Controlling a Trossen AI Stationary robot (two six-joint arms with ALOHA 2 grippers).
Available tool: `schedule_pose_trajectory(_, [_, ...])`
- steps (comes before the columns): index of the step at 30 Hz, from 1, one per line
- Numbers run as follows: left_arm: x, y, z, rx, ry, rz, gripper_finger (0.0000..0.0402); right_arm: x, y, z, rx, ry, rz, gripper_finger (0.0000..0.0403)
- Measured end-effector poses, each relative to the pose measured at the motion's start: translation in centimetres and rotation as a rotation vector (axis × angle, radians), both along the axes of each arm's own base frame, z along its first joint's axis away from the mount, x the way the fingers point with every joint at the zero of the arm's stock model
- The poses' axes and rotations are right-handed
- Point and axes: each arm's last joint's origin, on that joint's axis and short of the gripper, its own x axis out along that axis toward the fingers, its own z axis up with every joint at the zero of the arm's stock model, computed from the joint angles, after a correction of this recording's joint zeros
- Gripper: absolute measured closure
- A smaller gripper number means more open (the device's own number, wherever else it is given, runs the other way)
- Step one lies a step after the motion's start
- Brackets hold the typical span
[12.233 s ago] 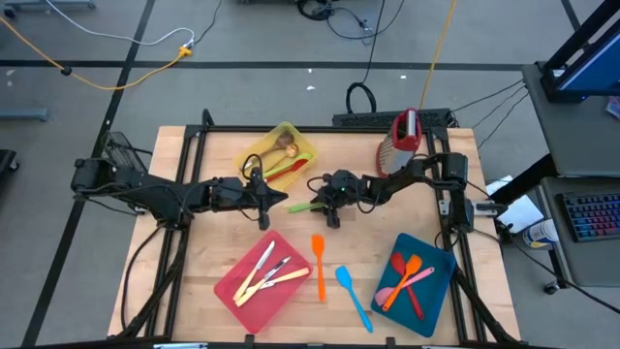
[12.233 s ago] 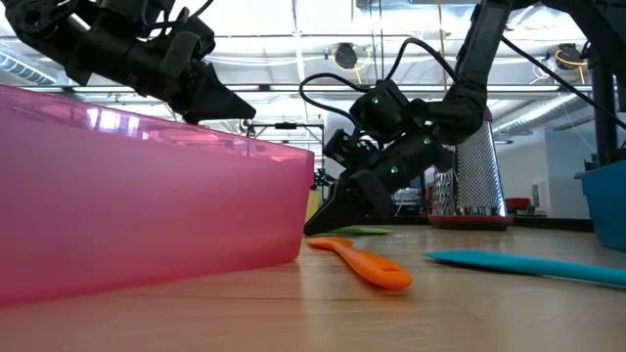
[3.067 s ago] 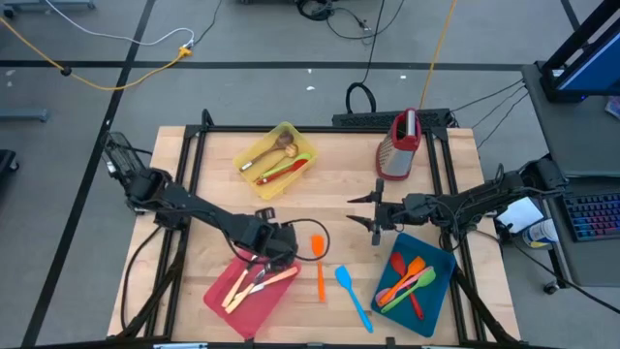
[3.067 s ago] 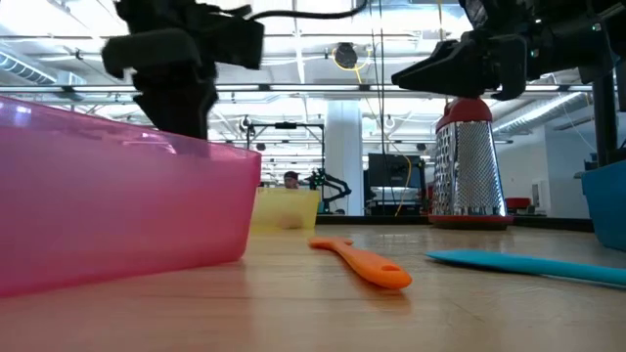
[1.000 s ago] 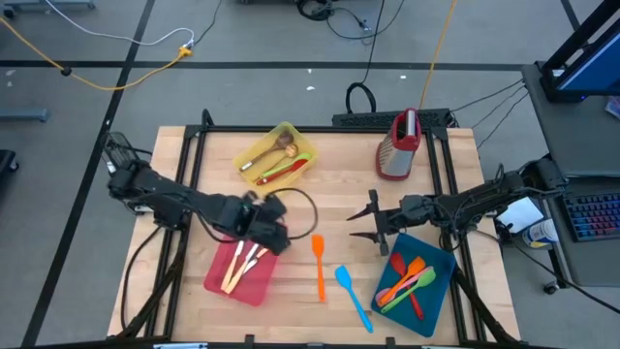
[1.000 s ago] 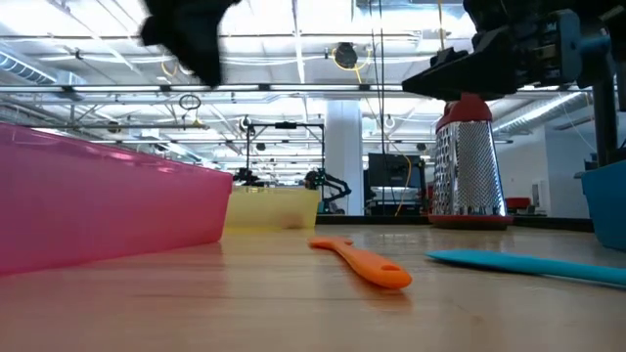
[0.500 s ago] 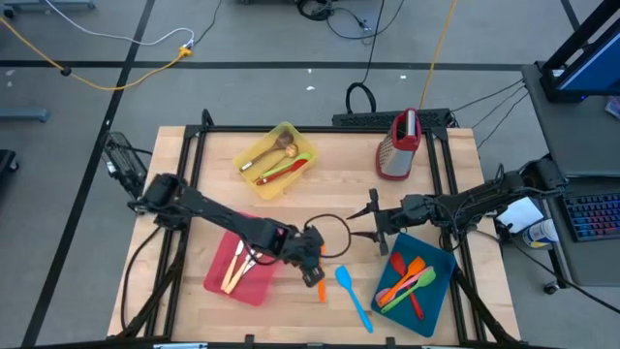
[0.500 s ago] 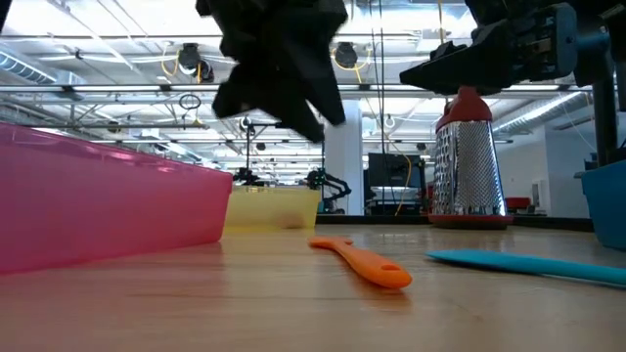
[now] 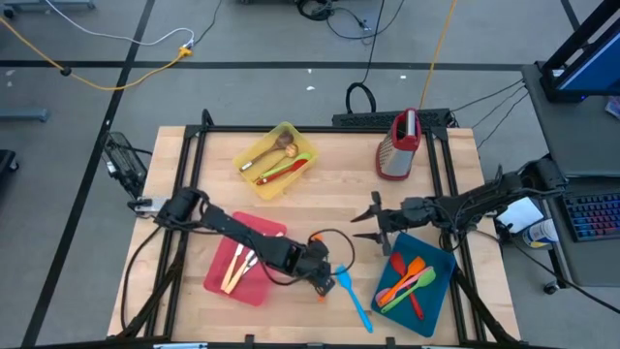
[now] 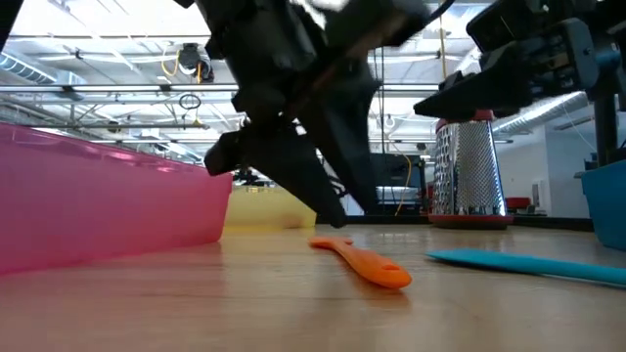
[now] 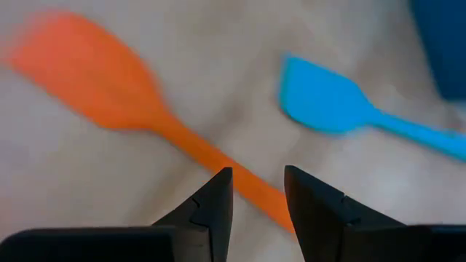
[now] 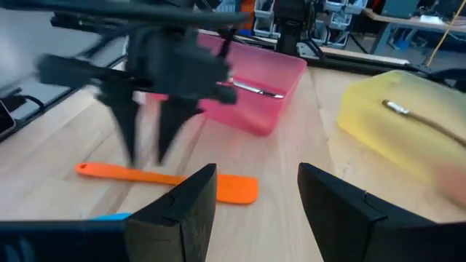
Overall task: Pick & Place Kitchen Items
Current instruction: Put the orange baking spatula into the blue bin
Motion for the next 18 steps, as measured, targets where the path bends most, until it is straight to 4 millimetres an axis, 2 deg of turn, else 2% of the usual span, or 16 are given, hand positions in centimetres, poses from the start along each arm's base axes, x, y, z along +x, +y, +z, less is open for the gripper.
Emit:
schedule_pose_trajectory(4, [0.0,0.9,-0.1,0.083,-0.017,0.136,0.0275,-0.8,-0.1,-0.9,0.077,-0.01,-0.018,0.0216])
schedule_pose_trajectory(8, [0.4,1.3,-0.6,0.076,-0.021,0.18,0.0275,-1.5,-0.3,-1.5,0.113,-0.05,-0.023,0.0216])
schedule_pose_trajectory(11, [0.4,1.3,-1.4,0.077,0.002,0.208,0.0275,-2.0,-0.3,-1.7,0.119,-0.088,-0.02,0.0216])
schedule_pose_trajectory(18, [-0.1,0.7,-1.5,0.035,0.029,0.26,0.0275,-2.3,-0.4,-1.8,0.101,-0.104,-0.015,0.0216])
